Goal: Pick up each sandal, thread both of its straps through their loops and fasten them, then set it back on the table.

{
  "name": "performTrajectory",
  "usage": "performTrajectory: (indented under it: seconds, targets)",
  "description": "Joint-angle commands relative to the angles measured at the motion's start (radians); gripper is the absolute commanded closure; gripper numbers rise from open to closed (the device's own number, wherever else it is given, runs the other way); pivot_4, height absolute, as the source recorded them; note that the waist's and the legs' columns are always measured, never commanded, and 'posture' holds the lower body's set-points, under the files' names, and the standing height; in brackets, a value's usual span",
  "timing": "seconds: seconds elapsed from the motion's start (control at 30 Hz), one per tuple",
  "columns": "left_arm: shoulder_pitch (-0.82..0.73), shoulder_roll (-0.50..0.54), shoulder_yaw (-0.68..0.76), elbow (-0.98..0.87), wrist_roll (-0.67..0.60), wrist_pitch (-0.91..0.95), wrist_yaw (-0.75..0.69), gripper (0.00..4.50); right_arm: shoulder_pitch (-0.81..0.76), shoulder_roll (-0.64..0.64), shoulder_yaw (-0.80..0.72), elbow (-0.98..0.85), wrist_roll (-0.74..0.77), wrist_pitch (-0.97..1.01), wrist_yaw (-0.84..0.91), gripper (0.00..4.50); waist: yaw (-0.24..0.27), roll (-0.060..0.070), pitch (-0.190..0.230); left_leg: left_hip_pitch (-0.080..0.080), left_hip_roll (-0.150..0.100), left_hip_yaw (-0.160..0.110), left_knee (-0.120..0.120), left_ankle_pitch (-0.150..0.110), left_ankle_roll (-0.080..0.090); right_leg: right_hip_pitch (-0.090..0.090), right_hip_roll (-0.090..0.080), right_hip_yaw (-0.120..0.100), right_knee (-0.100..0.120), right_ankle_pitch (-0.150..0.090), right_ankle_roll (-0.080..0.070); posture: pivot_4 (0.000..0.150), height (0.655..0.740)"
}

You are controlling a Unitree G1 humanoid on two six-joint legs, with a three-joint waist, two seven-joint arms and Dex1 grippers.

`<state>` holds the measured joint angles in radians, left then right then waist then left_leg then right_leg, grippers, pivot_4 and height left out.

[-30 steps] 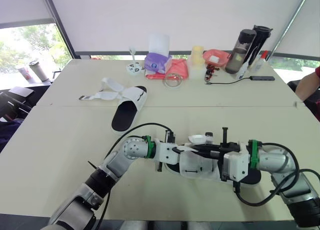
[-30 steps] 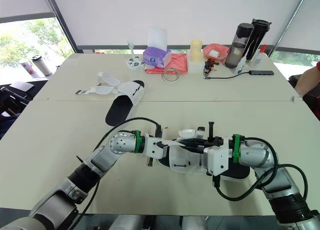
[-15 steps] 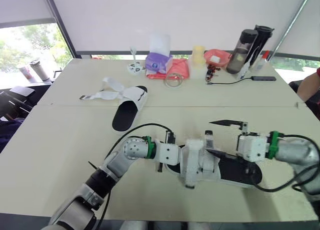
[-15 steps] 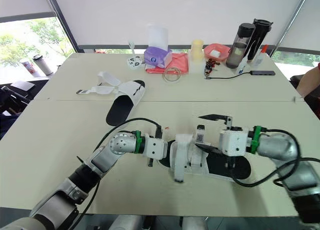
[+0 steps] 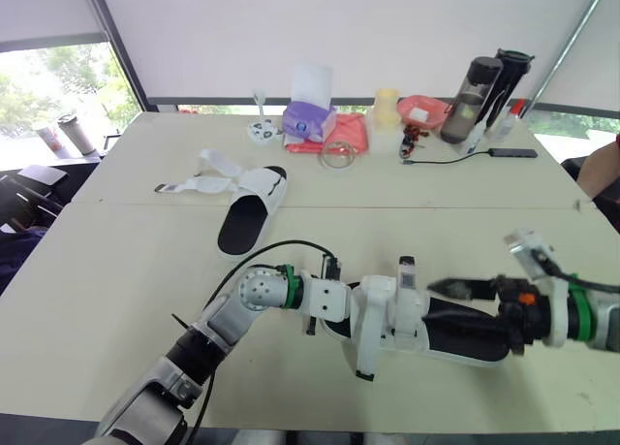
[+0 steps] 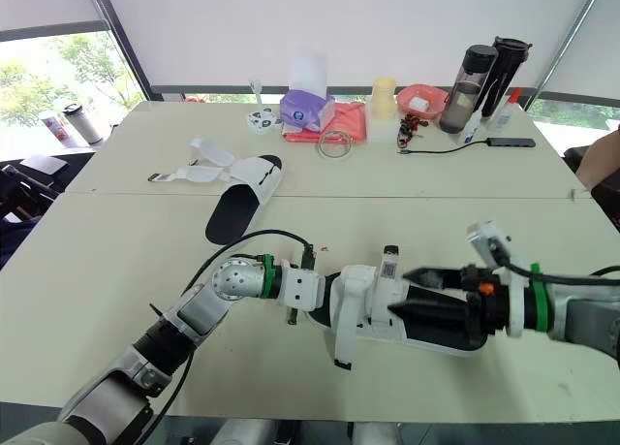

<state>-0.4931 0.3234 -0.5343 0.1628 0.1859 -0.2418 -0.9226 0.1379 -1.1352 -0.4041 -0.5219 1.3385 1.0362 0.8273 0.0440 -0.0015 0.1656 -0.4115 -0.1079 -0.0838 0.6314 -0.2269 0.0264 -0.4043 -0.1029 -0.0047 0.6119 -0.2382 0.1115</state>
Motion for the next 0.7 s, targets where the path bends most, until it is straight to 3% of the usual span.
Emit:
performTrajectory:
  seconds: [0.03, 0.4, 0.7]
  targets:
    - [0.046, -0.005, -0.045, -0.008, 0.009, 0.054, -0.030, 4.50, 0.046, 0.014, -0.055, -0.080, 0.083, 0.037, -0.029, 0.05, 0.000, 0.000, 0.000, 0.000, 0.000, 0.001, 0.001, -0.001, 0.001, 0.000, 0.000, 0.000, -0.001, 0.000, 0.000, 0.150, 0.7400]
    - [0.129, -0.002, -0.060, -0.186, -0.030, 0.180, -0.060, 4.50, 0.238, 0.109, -0.026, -0.256, 0.058, 0.023, -0.158, 0.05, -0.002, -0.001, 0.000, -0.001, 0.000, 0.001, 0.001, -0.002, 0.003, 0.000, 0.000, 0.000, -0.002, -0.001, 0.002, 0.150, 0.7400]
    - [0.172, 0.003, -0.078, -0.274, -0.048, 0.257, -0.074, 4.50, 0.285, 0.198, 0.086, -0.321, -0.029, -0.031, -0.305, 0.05, -0.002, -0.001, 0.000, -0.001, 0.000, 0.001, 0.001, -0.003, 0.001, 0.000, -0.001, 0.000, -0.002, -0.002, 0.003, 0.150, 0.7400]
